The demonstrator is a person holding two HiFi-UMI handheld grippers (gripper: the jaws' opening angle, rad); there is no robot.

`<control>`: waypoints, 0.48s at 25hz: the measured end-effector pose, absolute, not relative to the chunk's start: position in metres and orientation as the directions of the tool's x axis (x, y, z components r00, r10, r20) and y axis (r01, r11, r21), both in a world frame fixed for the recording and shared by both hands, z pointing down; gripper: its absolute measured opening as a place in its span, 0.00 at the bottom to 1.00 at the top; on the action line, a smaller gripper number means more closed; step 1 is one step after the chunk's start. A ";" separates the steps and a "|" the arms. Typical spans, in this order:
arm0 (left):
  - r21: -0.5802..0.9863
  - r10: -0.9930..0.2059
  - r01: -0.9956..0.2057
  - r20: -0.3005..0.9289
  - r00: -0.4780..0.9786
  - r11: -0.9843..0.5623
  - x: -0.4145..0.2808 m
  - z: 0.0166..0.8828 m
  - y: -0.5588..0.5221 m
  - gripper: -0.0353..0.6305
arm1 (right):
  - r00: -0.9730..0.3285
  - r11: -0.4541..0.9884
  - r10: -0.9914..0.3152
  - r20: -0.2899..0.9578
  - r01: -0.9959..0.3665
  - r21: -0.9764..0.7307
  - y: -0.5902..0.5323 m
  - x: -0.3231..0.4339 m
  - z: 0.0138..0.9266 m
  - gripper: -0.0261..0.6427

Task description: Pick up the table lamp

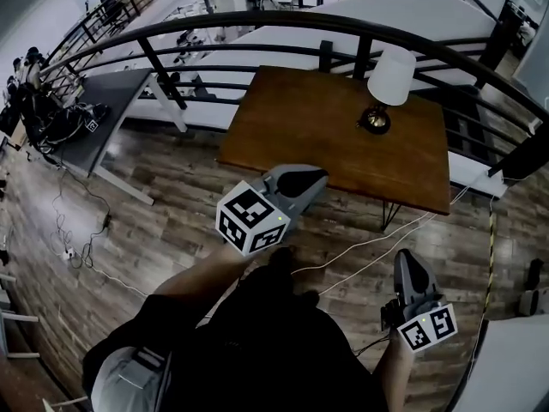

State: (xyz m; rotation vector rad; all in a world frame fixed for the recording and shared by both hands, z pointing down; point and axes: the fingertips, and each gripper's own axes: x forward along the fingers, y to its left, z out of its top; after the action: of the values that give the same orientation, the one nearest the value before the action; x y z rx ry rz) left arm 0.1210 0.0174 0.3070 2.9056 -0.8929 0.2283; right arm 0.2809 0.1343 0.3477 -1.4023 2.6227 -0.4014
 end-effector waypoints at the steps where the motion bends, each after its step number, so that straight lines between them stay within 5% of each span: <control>1: 0.054 -0.553 -0.568 0.170 0.816 -0.821 0.123 0.307 0.008 0.07 | -0.564 0.537 -0.826 0.006 -0.790 -0.295 0.122 0.281 0.345 0.06; 12: 0.027 -0.596 -0.600 0.093 0.798 -0.799 0.124 0.318 -0.154 0.07 | -0.604 0.581 -0.795 0.064 -0.787 -0.208 -0.052 0.268 0.348 0.06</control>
State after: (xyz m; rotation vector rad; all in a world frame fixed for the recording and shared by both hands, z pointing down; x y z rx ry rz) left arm 0.1237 -0.1543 0.3184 2.9254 -0.9745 0.1234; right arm 0.2676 -0.0521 0.3478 -1.3818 2.7612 -0.3359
